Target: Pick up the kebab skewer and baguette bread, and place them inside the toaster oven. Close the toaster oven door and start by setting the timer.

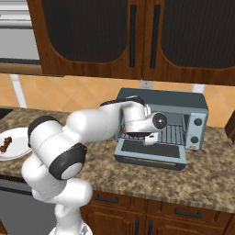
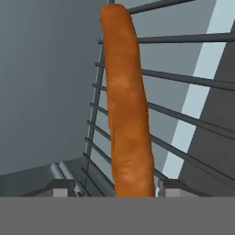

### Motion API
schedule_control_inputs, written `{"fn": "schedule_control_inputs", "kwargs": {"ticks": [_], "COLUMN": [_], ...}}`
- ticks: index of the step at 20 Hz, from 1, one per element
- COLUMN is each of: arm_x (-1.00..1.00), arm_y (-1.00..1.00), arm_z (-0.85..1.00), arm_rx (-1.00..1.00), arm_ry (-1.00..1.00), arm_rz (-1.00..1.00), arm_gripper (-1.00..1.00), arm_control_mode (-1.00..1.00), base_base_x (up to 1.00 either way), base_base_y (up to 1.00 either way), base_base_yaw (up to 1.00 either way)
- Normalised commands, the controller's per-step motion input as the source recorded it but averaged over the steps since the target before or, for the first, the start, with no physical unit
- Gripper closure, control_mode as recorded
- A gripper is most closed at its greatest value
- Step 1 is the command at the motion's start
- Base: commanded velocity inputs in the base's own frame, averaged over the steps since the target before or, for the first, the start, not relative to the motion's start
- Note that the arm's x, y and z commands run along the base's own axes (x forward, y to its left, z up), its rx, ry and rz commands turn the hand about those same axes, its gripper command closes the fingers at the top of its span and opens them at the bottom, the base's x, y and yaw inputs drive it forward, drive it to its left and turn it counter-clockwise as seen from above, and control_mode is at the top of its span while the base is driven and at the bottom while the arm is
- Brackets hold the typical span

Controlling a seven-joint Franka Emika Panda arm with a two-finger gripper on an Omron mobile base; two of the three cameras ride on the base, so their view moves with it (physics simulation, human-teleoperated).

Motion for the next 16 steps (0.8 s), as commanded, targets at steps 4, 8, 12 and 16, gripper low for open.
{"fn": "schedule_control_inputs", "kwargs": {"ticks": [4, 8, 12, 16], "arm_x": [0.0, -0.1, -0.26, -0.42], "arm_y": [0.0, 0.0, -0.08, -0.15], "arm_z": [0.0, -0.07, -0.24, -0.21], "arm_rx": [-0.04, -0.02, -0.01, 0.0], "arm_ry": [0.0, 0.0, 0.03, 0.11], "arm_rz": [0.0, 0.0, 0.0, -0.02], "arm_gripper": [-1.0, -1.0, -1.0, -1.0], "arm_control_mode": [-1.0, -1.0, -1.0, -1.0], "base_base_x": [0.0, 0.0, 0.0, 0.0], "base_base_y": [0.0, 0.0, 0.0, 0.0], "base_base_yaw": [0.0, 0.0, 0.0, 0.0]}}
